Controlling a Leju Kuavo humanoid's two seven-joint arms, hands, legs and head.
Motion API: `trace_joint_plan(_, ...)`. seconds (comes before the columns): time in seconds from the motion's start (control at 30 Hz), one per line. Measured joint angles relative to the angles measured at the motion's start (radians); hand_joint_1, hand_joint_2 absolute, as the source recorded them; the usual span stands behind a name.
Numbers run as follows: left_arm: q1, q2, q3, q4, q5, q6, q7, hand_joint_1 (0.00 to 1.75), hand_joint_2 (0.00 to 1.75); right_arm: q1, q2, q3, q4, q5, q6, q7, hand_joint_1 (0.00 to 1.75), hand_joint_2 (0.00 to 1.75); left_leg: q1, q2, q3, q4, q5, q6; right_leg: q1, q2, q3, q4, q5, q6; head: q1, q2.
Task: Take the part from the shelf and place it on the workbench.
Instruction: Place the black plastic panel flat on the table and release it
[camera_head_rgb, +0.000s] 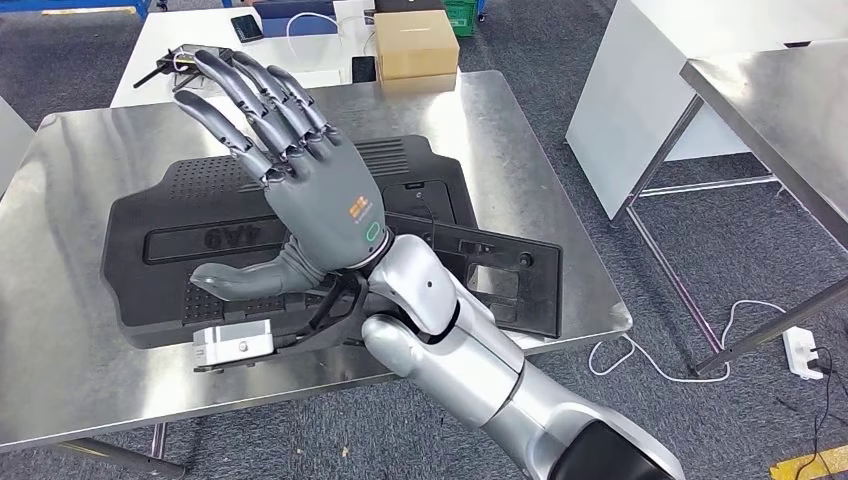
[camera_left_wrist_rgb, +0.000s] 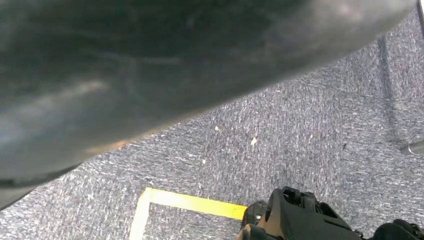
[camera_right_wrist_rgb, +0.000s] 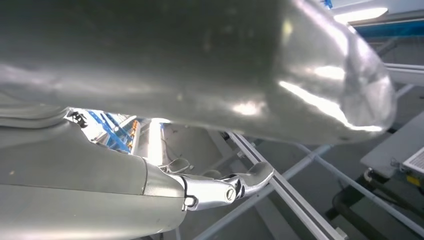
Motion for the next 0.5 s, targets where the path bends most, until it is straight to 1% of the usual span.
trace_joint_plan(0.07,-0.001,0.003,-0.003,0.000,0.002,0.000,-0.001,0.00,0.00,0.006,-0.003,0.000,-0.012,0.000,0.000,0.000,0.00,0.00,-0.002,0.000,0.000,0.000,-0.001,0.002,-0.002,0.000,0.000,0.000,0.000,0.001,0.000,0.000)
trace_joint_plan(0.17,-0.003,0.007,-0.008,0.000,0.015,-0.005,-0.007,0.00,0.00,0.013,-0.006,0.002,-0.022,0.000,0.004,-0.004,0.00,0.00,-0.007,0.000,0.000,0.001,-0.001,0.008,-0.007,0.000,0.001,-0.001,0.001,0.007,0.000,0.000)
trace_joint_plan(0.23,-0.005,0.012,-0.013,0.000,0.026,-0.010,-0.016,0.00,0.00,0.019,-0.007,0.003,-0.026,-0.002,0.012,-0.009,0.00,0.00,-0.010,0.000,0.001,0.000,0.004,0.016,-0.010,0.000,0.002,-0.002,0.005,0.015,0.000,0.000)
trace_joint_plan(0.27,-0.006,0.014,-0.016,-0.001,0.032,-0.013,-0.020,0.00,0.00,0.023,-0.007,0.004,-0.028,-0.004,0.017,-0.011,0.00,0.00,-0.009,0.002,0.003,-0.004,0.009,0.021,-0.012,0.000,-0.001,0.002,0.002,0.018,0.000,0.000)
trace_joint_plan(0.3,-0.007,0.016,-0.018,-0.002,0.038,-0.014,-0.023,0.00,0.00,0.026,-0.009,0.004,-0.031,-0.007,0.023,-0.014,0.00,0.00,-0.006,0.004,0.003,-0.008,0.013,0.026,-0.013,0.000,-0.009,0.017,-0.011,0.018,0.000,0.000)
trace_joint_plan(0.33,-0.008,0.017,-0.020,-0.003,0.044,-0.015,-0.025,0.00,0.00,0.030,-0.011,0.006,-0.035,-0.010,0.027,-0.016,0.00,0.00,-0.003,0.005,0.003,-0.012,0.017,0.031,-0.013,-0.001,-0.024,0.050,-0.033,0.016,0.002,0.000)
trace_joint_plan(0.37,-0.009,0.018,-0.024,-0.005,0.052,-0.016,-0.027,0.00,0.00,0.036,-0.015,0.007,-0.039,-0.014,0.031,-0.019,0.00,0.00,-0.002,0.007,0.001,-0.013,0.020,0.034,-0.015,-0.002,-0.048,0.106,-0.064,0.013,0.003,0.000)
trace_joint_plan(0.4,-0.010,0.019,-0.028,-0.007,0.061,-0.016,-0.029,0.00,0.00,0.043,-0.021,0.009,-0.042,-0.016,0.034,-0.023,0.00,0.00,-0.001,0.008,-0.003,-0.014,0.022,0.035,-0.016,-0.003,-0.077,0.177,-0.099,0.010,0.004,0.000)
trace_joint_plan(0.43,-0.010,0.019,-0.034,-0.008,0.072,-0.016,-0.030,0.00,0.00,0.052,-0.027,0.011,-0.046,-0.019,0.038,-0.026,0.00,0.00,-0.001,0.009,-0.007,-0.014,0.025,0.035,-0.017,-0.003,-0.103,0.244,-0.126,0.009,0.004,0.000)
trace_joint_plan(0.47,-0.010,0.019,-0.039,-0.009,0.083,-0.016,-0.032,0.00,0.00,0.063,-0.034,0.013,-0.050,-0.023,0.043,-0.028,0.00,0.00,-0.001,0.010,-0.012,-0.013,0.028,0.033,-0.017,-0.003,-0.117,0.288,-0.142,0.012,0.004,0.000)
trace_joint_plan(0.5,-0.010,0.019,-0.043,-0.011,0.094,-0.016,-0.032,0.00,0.00,0.072,-0.040,0.015,-0.054,-0.028,0.048,-0.031,0.00,0.00,-0.001,0.010,-0.016,-0.013,0.032,0.031,-0.018,-0.003,-0.111,0.292,-0.143,0.019,0.004,0.000)
